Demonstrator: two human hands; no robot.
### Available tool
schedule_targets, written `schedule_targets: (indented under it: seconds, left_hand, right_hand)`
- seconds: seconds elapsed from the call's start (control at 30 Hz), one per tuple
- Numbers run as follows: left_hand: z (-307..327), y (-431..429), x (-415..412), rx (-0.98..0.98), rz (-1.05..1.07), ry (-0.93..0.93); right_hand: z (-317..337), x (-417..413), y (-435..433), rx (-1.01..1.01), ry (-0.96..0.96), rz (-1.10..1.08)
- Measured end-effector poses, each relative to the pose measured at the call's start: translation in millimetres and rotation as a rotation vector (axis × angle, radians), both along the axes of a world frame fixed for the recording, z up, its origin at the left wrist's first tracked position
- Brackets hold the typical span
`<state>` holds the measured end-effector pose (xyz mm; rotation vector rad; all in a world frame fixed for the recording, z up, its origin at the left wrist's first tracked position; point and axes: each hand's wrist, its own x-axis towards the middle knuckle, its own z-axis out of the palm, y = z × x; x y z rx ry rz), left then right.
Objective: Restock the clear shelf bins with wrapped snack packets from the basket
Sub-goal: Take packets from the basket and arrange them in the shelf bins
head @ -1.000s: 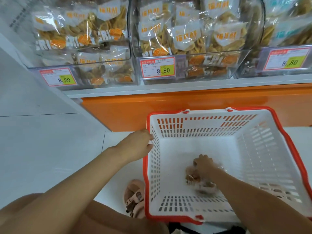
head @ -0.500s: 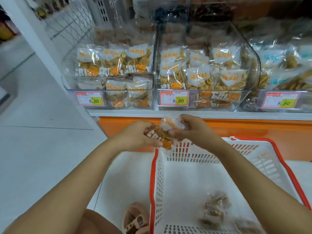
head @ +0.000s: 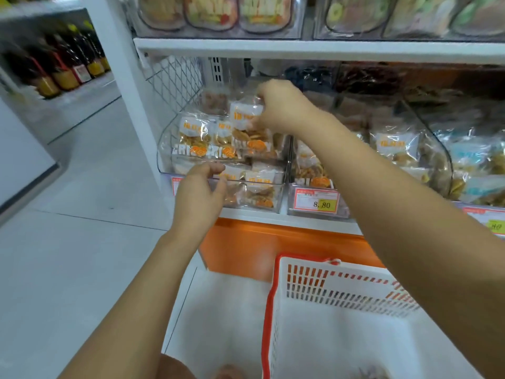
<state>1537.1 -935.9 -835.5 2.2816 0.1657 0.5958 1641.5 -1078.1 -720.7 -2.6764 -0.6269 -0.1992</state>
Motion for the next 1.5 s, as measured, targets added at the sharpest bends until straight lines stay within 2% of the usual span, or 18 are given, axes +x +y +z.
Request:
schedule_targets:
  seconds: [0.2, 0.33, 0.43, 0.5, 0.6, 0.67, 0.73, 0.83, 0.93, 1.03, 1.17, 1.3, 1.43, 1.5]
  left_hand:
    - [-4, 0, 4, 0.071, -0.039, -0.013]
    - [-3, -3, 3, 0.043, -0.068, -0.029]
    - [-2, -8, 0, 0.057, -0.1, -0.038]
    - [-1, -14, -3, 0.072, -0.129, -0.056]
    - [-2, -30, -12, 0.08, -0.199, -0.083]
    - [-10, -43, -20, 0.104, -0.279, -0.073]
    - [-23, -57, -28, 0.142, -0.357, 0.002]
    - [-52, -83, -40, 0.266, -0.491, 0.208]
    - [-92, -107, -53, 0.448, -0.708, 0.48]
    - [-129, -115, -63, 0.61, -0.84, 0.729]
    - [-148, -109, -61, 0.758, -0.84, 0.892]
    - [-151, -110, -57, 0.738, -0.802, 0.924]
    - [-152, -112, -56, 0.753, -0.806, 0.939]
    - [-150, -114, -55, 0.695, -0.815, 0.964]
  right_hand:
    - [-8, 30, 2, -0.403, 0.139, -0.066]
    - [-1, 31, -8, -0.429, 0.241, -0.035]
    - [-4, 28, -6, -0.473, 0.202, -0.042]
    - [-10, 22, -5, -0.519, 0.052, -0.074]
    - [-14, -1, -18, -0.333, -0.226, -0.08]
    - [-23, -30, -41, -0.153, -0.297, -0.01]
    - [-48, -64, -74, -0.036, -0.277, 0.057]
    - [-110, -111, -130, -0.09, -0.057, 0.093]
    - [-201, -137, -183, -0.26, 0.319, 0.01]
    - [-305, -154, -240, -0.197, 0.711, -0.26]
    - [-407, -196, -288, -0.126, 1.077, -0.62]
    - [-454, -228, -290, 0.005, 1.118, -0.862]
    - [-448, -221, -283, 0.111, 1.198, -0.825]
    - [-431, -216, -276, 0.283, 1.186, -0.787]
